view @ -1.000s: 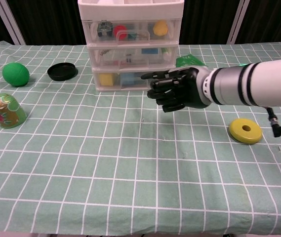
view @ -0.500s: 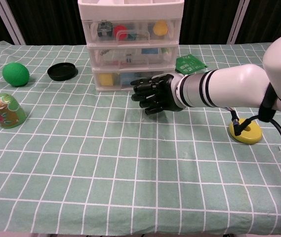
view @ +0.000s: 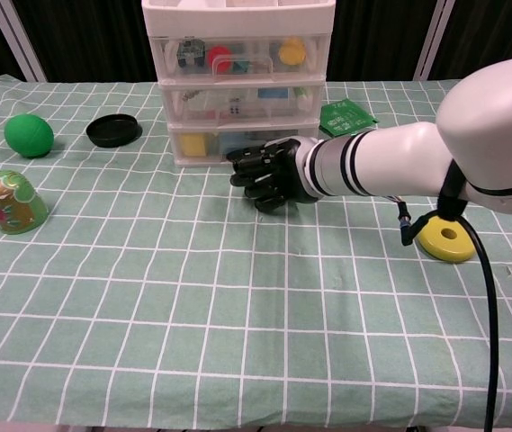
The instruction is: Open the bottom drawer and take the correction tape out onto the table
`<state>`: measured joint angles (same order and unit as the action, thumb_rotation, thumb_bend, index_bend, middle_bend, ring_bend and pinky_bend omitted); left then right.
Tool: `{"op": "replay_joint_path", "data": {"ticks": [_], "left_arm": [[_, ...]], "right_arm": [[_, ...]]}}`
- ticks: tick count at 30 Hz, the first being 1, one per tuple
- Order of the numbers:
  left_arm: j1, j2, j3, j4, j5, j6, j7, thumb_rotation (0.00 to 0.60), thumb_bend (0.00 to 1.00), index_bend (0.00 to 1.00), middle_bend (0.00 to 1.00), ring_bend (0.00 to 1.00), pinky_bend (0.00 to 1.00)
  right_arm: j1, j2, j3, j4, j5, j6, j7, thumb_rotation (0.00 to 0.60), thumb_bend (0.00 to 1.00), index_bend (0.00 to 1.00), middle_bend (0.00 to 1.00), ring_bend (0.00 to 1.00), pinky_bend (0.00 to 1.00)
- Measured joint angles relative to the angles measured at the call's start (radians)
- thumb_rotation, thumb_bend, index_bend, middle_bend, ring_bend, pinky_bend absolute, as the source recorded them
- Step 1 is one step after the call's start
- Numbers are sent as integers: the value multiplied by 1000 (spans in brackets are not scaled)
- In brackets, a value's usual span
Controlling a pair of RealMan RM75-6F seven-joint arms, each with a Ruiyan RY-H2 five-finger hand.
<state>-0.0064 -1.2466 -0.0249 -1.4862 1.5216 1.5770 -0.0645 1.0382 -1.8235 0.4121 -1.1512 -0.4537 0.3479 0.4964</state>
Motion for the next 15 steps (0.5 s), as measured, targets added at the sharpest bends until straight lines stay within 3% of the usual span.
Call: {"op": "replay_joint_path", "data": {"ticks": [15], "left_arm": [[6,-2,0,7,-2,2,-6,600,0,329,218,153,186]], "right_arm": [[17,-39,18,69,-12,-21,4,600,778,107,841,935,1000]]}}
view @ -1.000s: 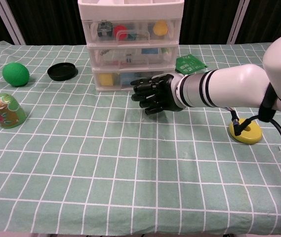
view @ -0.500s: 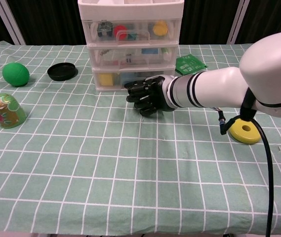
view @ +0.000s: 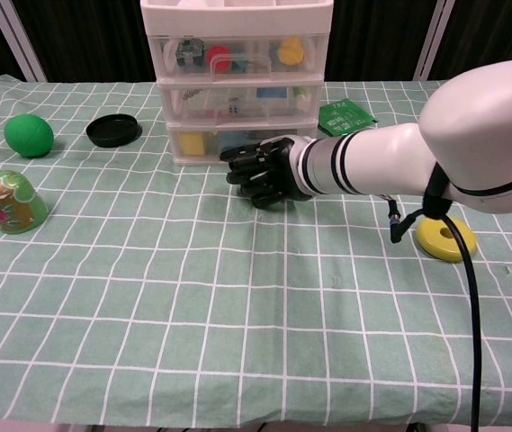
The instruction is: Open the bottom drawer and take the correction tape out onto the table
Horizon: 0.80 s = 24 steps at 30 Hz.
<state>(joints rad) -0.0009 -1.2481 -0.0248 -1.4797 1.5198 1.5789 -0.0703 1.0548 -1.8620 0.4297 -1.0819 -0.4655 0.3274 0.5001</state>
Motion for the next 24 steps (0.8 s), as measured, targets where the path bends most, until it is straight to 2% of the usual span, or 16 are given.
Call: {"op": "replay_joint_path", "data": {"ticks": [10,21,24], "left_arm": [[5,-1,2,6,0,2,-5,600,0,330,218,152,186],[1,-4,1,10,4,-3,-6,600,0,331,218,153,186],[0,-3,1,6,6,-3,-4,600,0,331,218,153,186]], "right_arm": [[4,5,-18,-5,1,-10,-10,600,778,181,841,935,1000],[-35,96,-66,-172,-9,15,-34,600,778,182,841,934,1000],[-42,126,-89,-225,-7,31,-46,600,778,121,840,932,1000]]}}
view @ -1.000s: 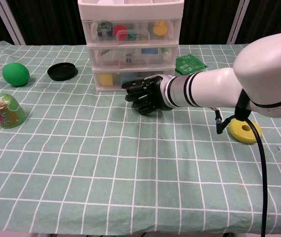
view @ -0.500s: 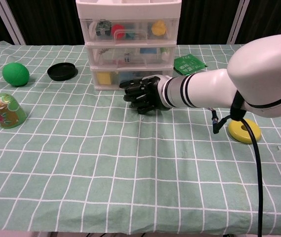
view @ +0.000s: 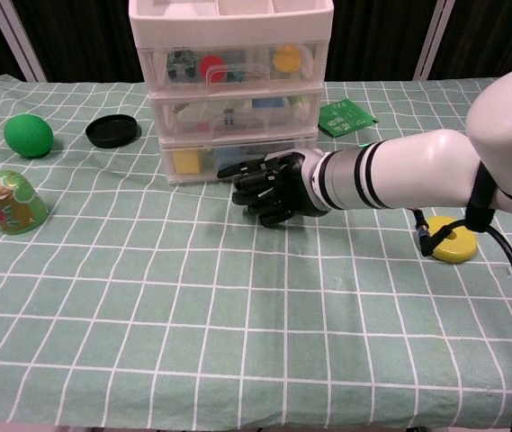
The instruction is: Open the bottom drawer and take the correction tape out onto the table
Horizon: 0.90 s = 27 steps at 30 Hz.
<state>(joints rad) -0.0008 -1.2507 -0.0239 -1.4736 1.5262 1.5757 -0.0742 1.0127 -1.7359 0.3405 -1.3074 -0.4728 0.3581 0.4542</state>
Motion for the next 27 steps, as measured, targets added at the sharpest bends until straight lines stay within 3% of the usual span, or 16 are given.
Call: {"op": "replay_joint_path", "data": {"ticks": [4,10,16,22,27], "left_arm": [[2,2,1,-4,0,2,2,600,0,332,218,152,186],[2,5,2,-9,4,3,2,600,0,334,218,153,186],[2,9,1,-13,10,10,5,600,0,334,218,153,187],[3,9,1,-18,13,13,7,600,0,333,218,153,187],[2,10,0,-21,12,11,10,600,0,334,218,153,187]], "right_arm": [[-6,41,-28,-68,4,26,-19,600,778,31,839,928,1000],[-17,106,-65,-168,8,63,-47,600,778,18,838,926,1000],[-40,160,-84,-272,-63,163,-107,600,778,17,836,926,1000],[-48,204,-136,-354,-128,324,-271,600,778,14,835,926,1000],[-35,216,-175,-387,-105,423,-412,600,778,14,834,926,1000]]}}
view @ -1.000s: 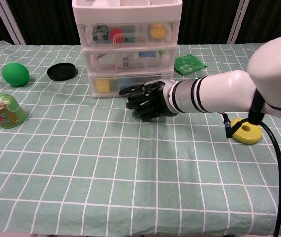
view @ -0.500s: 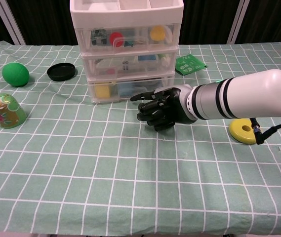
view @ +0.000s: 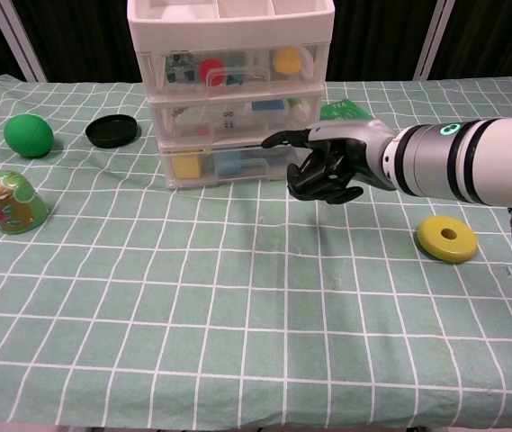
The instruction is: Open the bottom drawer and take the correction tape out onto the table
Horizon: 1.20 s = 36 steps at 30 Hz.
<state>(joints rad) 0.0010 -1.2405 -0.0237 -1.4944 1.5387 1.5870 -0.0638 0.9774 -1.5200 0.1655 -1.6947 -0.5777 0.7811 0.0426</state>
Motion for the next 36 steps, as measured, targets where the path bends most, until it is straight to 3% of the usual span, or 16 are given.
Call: {"op": "replay_joint_path", "data": {"ticks": [27,36], "left_arm": [[-2,-1,0,2,-8,-11,2,600,0,333,218,152,186],[2,-4,0,7,-11,-8,-3,600,0,334,218,152,186]], "right_arm": [[16,-32,35,75,109,9,-119,600,778,15,834,926,1000],[59,-50,54,134,204,-14,-167,600,778,153,834,929,1000]]}}
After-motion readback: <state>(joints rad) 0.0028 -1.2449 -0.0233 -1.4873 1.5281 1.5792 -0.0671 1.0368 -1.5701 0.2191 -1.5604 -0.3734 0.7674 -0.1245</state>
